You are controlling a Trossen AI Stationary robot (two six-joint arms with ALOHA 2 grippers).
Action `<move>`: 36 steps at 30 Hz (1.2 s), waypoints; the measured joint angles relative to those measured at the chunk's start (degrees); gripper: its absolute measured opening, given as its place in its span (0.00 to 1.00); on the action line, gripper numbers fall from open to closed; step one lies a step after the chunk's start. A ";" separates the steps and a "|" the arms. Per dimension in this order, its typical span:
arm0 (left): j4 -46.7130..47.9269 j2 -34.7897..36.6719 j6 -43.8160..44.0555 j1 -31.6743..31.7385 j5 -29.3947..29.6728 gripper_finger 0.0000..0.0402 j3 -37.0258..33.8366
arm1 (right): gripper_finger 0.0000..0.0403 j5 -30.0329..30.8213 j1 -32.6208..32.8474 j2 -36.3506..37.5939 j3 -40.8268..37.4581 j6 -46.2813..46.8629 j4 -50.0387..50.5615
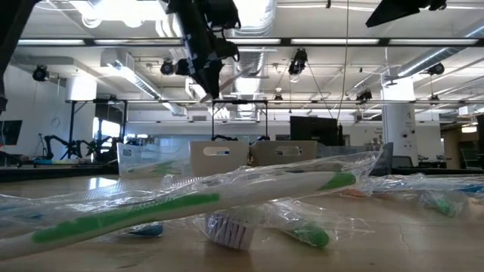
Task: Pick & Place Toothbrushes
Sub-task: Put the orange toothbrush into the white bin
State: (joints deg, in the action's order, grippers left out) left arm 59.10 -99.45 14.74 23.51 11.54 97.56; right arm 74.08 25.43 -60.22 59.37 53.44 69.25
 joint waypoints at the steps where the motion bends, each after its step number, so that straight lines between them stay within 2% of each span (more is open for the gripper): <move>1: 0.26 -0.64 0.74 0.50 -0.92 0.08 0.09 | 0.07 0.69 0.01 0.96 -0.17 -1.15 0.03; 7: 0.24 -3.55 2.62 3.81 -4.72 0.08 0.65 | 0.03 1.40 0.04 5.05 -0.76 0.39 -0.03; 14: 0.00 -5.87 2.94 6.95 -7.87 0.08 1.96 | 0.04 1.97 0.04 5.63 -2.05 0.51 -0.07; 19: -0.17 -7.09 1.69 7.56 -7.97 0.08 2.18 | 0.05 4.09 0.04 4.82 -2.18 0.34 -0.06; 36: -0.60 -11.52 3.41 7.62 -7.95 0.08 1.68 | 0.03 4.15 0.04 4.54 -2.49 0.42 -0.09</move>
State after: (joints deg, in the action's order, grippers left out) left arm 58.50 -110.96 18.15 31.14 3.60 99.24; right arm 78.23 25.47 -55.68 56.88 53.87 69.17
